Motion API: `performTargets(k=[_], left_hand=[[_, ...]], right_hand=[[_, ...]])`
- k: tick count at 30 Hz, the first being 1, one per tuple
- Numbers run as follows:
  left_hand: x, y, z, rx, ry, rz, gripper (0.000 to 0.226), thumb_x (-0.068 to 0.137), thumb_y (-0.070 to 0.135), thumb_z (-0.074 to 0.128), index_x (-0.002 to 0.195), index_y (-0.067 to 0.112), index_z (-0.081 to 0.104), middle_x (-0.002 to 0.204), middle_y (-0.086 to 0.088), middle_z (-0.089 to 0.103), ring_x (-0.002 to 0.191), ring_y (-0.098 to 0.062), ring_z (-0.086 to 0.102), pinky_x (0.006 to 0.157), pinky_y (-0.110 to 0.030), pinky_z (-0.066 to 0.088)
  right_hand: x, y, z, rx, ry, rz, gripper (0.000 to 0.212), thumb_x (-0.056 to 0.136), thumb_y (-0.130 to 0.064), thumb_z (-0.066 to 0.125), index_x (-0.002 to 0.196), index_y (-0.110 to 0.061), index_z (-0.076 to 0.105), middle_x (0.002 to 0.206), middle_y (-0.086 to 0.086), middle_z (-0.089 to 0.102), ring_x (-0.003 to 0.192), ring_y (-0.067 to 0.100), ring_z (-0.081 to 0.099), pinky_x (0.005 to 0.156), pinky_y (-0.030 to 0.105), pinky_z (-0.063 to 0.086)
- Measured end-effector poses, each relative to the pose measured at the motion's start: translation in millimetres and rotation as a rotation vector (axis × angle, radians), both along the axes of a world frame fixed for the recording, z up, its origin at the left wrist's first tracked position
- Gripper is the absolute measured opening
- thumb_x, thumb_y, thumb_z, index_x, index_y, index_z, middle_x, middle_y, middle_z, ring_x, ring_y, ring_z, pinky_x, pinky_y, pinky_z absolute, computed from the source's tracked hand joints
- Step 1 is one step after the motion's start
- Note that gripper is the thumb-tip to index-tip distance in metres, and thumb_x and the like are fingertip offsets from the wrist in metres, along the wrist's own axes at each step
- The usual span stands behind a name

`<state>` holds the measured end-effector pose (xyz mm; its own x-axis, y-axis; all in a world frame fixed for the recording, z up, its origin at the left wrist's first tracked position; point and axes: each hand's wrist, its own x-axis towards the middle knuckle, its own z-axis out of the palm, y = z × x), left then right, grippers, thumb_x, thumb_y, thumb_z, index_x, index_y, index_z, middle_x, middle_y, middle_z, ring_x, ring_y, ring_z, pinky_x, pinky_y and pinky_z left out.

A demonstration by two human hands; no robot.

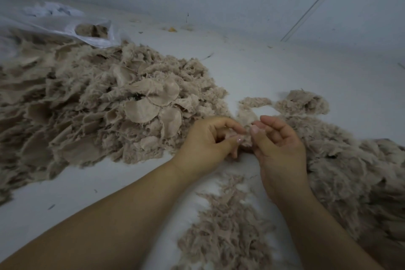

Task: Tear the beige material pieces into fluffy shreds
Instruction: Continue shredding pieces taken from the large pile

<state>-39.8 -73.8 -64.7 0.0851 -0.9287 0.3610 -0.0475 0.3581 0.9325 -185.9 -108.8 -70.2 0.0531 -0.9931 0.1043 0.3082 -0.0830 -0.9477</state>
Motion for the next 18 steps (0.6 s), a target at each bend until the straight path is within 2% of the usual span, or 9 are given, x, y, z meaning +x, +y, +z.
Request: performTargets(k=[3,5,8,9,10,12,13,16,18], left_hand=[[1.2,0.5,-0.8,0.047,0.028,-0.06,0.015,0.09,-0.007,0.062,0.092,0.008,0.061,0.052,-0.006,0.06,0.044,-0.016,0.054,0.048,-0.022,0.046],[6.2,-0.6,-0.3,0.06,0.063,-0.119,0.014,0.091,-0.006,0.059,0.089,0.007,0.055,0.046,-0.004,0.056,0.038,-0.015,0.046,0.045,-0.021,0.04],[17.6,0.2,5.1,0.145,0.228,-0.427,0.009,0.089,-0.001,0.058,0.084,0.001,0.051,0.043,-0.006,0.051,0.033,-0.015,0.039,0.046,-0.021,0.037],[21.2,1.7,7.7,0.197,0.265,-0.551,0.013,0.091,0.006,0.06,0.082,-0.001,0.053,0.044,-0.007,0.051,0.032,-0.014,0.041,0.044,-0.02,0.038],[23.8,2.6,9.2,0.259,0.239,-0.61,0.027,0.092,0.02,0.063,0.08,-0.003,0.057,0.046,-0.01,0.053,0.032,-0.014,0.043,0.043,-0.02,0.037],[24.7,3.7,10.4,0.368,0.008,-0.502,0.056,0.088,0.053,0.06,0.075,-0.002,0.064,0.048,-0.015,0.055,0.03,-0.017,0.044,0.041,-0.02,0.034],[22.3,3.6,9.8,0.371,-0.103,-0.368,0.059,0.087,0.059,0.058,0.073,0.001,0.064,0.047,-0.016,0.055,0.029,-0.018,0.043,0.039,-0.02,0.032],[13.2,-1.2,7.1,0.244,-0.169,0.038,0.039,0.086,0.04,0.072,0.075,0.006,0.055,0.042,0.0,0.054,0.03,-0.011,0.041,0.034,-0.015,0.028],[8.5,-3.0,6.2,0.203,-0.203,0.086,0.028,0.086,0.024,0.073,0.072,0.01,0.053,0.041,0.005,0.052,0.033,-0.004,0.041,0.036,-0.014,0.029]], right_hand=[[-0.1,-0.3,-0.4,0.016,0.017,-0.059,0.027,0.084,0.004,0.073,0.101,-0.016,0.067,0.088,-0.005,0.075,0.089,0.012,0.071,0.078,0.026,0.058],[-1.5,-0.9,-0.4,0.023,0.02,-0.113,0.027,0.085,0.006,0.071,0.099,-0.017,0.066,0.091,-0.003,0.074,0.086,0.009,0.071,0.076,0.024,0.058],[-4.0,-1.9,0.9,0.038,0.02,-0.156,0.028,0.087,0.006,0.071,0.1,-0.018,0.065,0.098,-0.001,0.072,0.084,0.006,0.07,0.08,0.027,0.057],[-3.9,-1.4,1.4,0.03,0.027,-0.151,0.029,0.086,0.007,0.07,0.1,-0.018,0.065,0.099,0.0,0.072,0.086,0.006,0.07,0.079,0.026,0.057],[-3.1,-0.5,1.9,0.008,0.043,-0.135,0.03,0.086,0.009,0.07,0.101,-0.017,0.064,0.1,0.0,0.072,0.088,0.007,0.071,0.078,0.024,0.057],[0.0,2.2,3.0,-0.046,0.083,-0.074,0.034,0.084,0.014,0.069,0.104,-0.013,0.063,0.103,0.004,0.072,0.092,0.007,0.071,0.076,0.019,0.057],[1.8,3.7,3.5,-0.068,0.098,-0.043,0.037,0.082,0.015,0.069,0.107,-0.011,0.062,0.106,0.005,0.071,0.092,0.006,0.071,0.076,0.019,0.057],[5.2,6.7,4.3,-0.113,0.146,0.024,0.048,0.08,0.011,0.075,0.114,-0.018,0.059,0.119,0.003,0.066,0.095,0.008,0.072,0.079,0.025,0.059],[6.1,8.2,3.4,-0.128,0.171,0.072,0.057,0.08,0.016,0.071,0.117,-0.025,0.057,0.125,0.001,0.064,0.097,0.01,0.071,0.079,0.028,0.059]])
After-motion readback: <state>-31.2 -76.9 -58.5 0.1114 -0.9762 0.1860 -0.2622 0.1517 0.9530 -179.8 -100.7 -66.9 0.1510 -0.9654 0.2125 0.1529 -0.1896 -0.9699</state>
